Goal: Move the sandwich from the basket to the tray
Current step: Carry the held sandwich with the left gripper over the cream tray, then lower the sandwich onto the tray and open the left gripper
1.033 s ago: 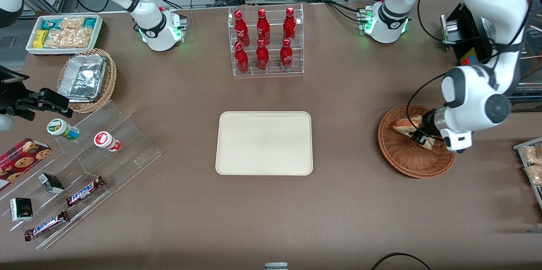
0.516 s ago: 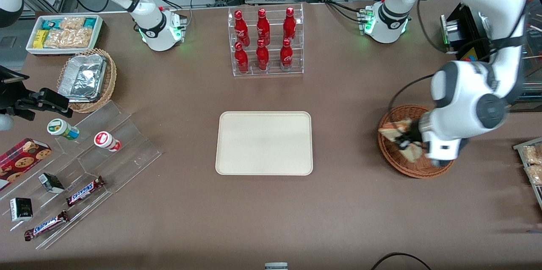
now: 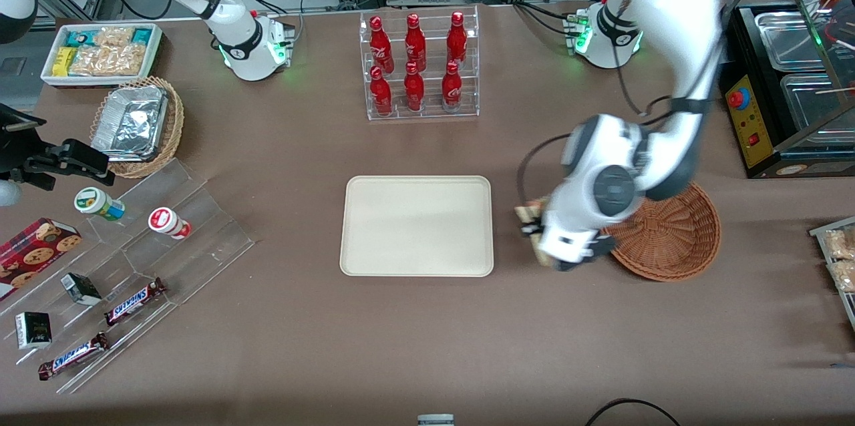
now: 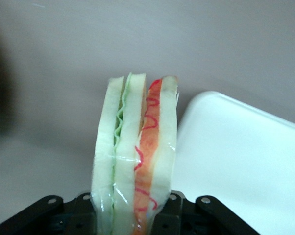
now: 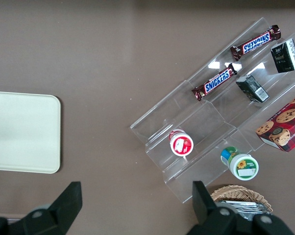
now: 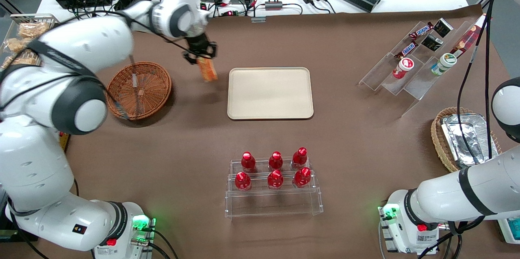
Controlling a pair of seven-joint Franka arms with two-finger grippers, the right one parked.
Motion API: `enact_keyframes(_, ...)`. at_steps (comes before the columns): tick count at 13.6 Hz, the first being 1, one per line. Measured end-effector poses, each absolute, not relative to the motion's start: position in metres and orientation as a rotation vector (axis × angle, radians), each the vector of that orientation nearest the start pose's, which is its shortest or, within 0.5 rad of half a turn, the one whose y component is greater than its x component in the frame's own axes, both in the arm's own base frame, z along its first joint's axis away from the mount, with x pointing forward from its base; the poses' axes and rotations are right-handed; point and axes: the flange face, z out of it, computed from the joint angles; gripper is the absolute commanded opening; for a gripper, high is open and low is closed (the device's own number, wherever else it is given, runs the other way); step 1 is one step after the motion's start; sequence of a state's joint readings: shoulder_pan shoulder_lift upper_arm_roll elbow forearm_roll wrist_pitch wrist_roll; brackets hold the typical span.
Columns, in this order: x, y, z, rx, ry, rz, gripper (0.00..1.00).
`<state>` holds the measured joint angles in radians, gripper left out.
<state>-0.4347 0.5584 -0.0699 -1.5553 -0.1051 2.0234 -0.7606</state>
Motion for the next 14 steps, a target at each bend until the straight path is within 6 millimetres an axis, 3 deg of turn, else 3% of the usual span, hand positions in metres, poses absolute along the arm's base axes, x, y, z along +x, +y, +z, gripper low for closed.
enact_keyframes(2,0.584,-0.390,0.296,-3.168,-0.348,0.184,0.35)
enact_keyframes(4,0.571,-0.416,0.271,-3.164,-0.214,0.168,0.36)
enact_keyframes(7,0.571,-0.417,0.241,-3.156,-0.082,0.204,0.39)
enact_keyframes(14,0.575,-0.436,0.227,-3.204,-0.019,0.160,0.41)
